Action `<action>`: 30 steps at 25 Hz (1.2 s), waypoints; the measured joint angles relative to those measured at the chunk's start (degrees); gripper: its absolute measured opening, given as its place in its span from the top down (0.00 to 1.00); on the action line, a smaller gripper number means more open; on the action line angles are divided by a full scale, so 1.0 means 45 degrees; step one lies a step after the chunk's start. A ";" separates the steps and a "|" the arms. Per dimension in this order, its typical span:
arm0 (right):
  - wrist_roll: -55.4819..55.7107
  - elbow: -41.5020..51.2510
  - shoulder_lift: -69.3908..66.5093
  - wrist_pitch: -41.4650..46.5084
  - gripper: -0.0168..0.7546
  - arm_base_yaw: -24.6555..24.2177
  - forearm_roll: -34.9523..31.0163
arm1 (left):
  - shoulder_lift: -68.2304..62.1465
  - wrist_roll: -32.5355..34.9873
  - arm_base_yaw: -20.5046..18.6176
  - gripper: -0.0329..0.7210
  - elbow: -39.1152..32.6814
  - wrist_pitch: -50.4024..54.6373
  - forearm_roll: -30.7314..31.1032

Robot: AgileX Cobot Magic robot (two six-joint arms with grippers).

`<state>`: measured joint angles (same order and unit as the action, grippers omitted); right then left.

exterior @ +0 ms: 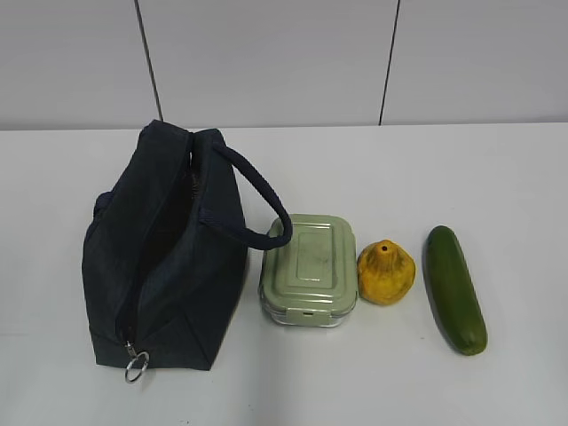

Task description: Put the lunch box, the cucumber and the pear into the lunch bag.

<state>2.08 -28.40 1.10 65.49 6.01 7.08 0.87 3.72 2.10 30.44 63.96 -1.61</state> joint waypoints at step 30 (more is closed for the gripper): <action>-0.0053 -0.1127 -0.6228 -0.2146 0.43 0.0179 -0.0583 | -0.9285 0.1016 0.1052 0.62 0.2562 -0.2983 -0.2541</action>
<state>1.84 -33.47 -26.92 55.84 6.82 4.46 -40.91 8.30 6.84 41.97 50.53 -13.05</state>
